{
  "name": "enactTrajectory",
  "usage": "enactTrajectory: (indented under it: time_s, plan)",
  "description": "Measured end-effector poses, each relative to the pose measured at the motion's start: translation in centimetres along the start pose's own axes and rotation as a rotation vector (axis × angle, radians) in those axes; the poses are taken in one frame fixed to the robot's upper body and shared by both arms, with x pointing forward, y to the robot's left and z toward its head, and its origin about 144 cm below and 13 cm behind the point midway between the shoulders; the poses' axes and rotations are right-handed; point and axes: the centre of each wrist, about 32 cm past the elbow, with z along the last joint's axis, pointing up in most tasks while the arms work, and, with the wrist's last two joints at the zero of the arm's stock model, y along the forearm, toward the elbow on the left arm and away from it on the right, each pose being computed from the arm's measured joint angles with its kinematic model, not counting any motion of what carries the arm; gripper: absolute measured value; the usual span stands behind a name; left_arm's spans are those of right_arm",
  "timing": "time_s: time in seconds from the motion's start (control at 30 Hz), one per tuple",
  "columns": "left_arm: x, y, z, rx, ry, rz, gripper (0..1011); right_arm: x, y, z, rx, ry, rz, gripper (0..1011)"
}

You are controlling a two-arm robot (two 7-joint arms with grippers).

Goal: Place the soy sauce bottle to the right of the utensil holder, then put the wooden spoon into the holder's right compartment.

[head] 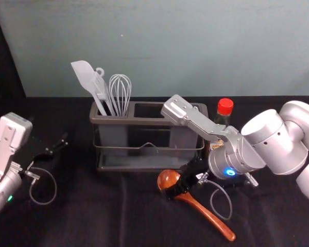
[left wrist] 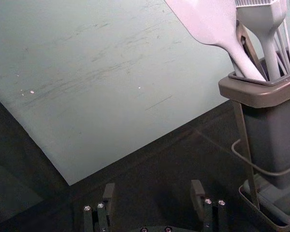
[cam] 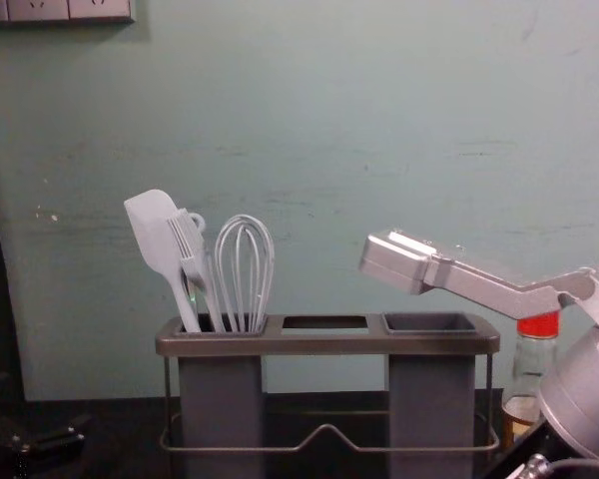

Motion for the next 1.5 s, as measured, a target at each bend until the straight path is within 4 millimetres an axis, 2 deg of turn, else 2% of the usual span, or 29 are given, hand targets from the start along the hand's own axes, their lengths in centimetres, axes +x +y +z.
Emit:
enactTrajectory:
  time_s: [0.47,1.07,1.5]
  plan:
    - [0.0,0.0,0.0,0.000,0.000,0.000,1012,-0.3,1.0,0.3,-0.009,-0.012,0.011,1002]
    - [0.0,0.0,0.0,0.000,0.000,0.000,1011,-0.1,0.9,0.2,-0.016,-0.017,0.003,1003]
    - [0.0,0.0,0.0,0.000,0.000,0.000,1011,-0.1,1.6,-0.1,-0.033,-0.018,0.003,1003]
